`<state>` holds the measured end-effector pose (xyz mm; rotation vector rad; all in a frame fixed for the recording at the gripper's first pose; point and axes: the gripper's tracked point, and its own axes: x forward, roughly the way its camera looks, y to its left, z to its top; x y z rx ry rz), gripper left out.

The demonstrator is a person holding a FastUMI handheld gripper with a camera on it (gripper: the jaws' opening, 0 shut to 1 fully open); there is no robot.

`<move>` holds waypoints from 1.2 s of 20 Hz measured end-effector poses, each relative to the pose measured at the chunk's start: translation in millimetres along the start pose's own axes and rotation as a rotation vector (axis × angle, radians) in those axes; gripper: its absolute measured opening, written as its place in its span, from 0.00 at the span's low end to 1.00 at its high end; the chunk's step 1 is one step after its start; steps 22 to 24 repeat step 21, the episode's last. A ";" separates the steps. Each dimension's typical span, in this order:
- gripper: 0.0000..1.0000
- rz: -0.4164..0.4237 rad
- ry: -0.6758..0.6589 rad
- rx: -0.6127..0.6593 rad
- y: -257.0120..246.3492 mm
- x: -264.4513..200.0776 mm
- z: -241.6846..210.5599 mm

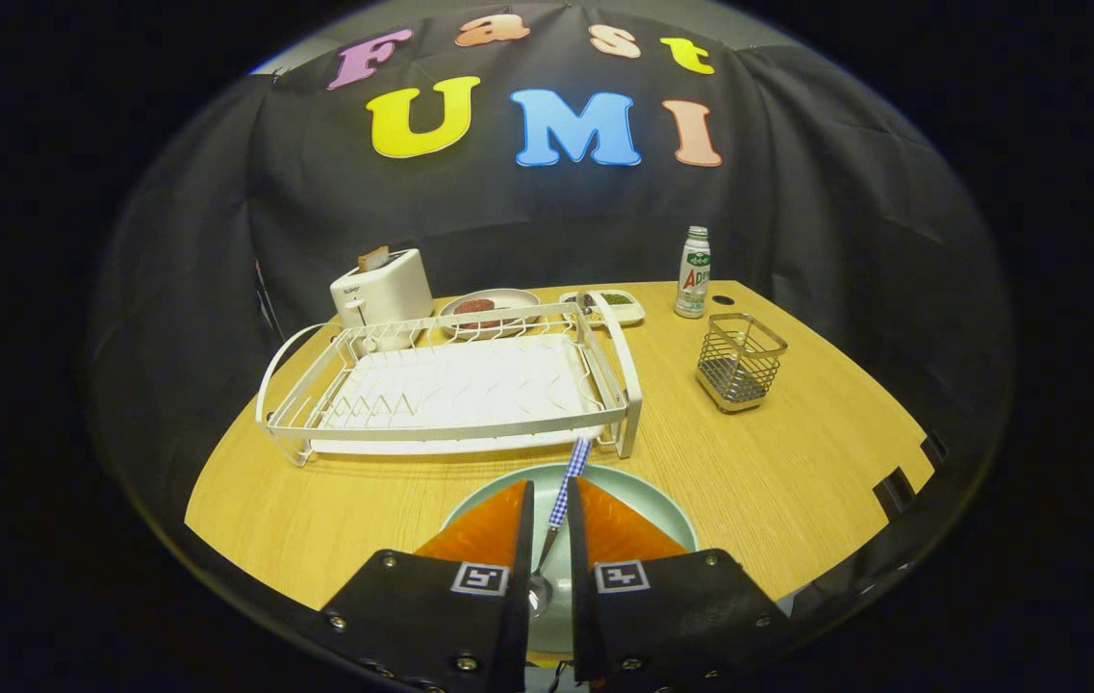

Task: Take the plate from the dish rack, then take the spoon from the basket and place it into the plate.

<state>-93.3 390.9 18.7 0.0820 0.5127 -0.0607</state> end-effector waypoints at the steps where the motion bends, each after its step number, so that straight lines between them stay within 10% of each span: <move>1: 0.18 -0.001 0.004 0.001 -0.9 0.9 -0.2; 24: 0.18 -0.007 -0.333 -0.091 -18.5 -33.7 182.1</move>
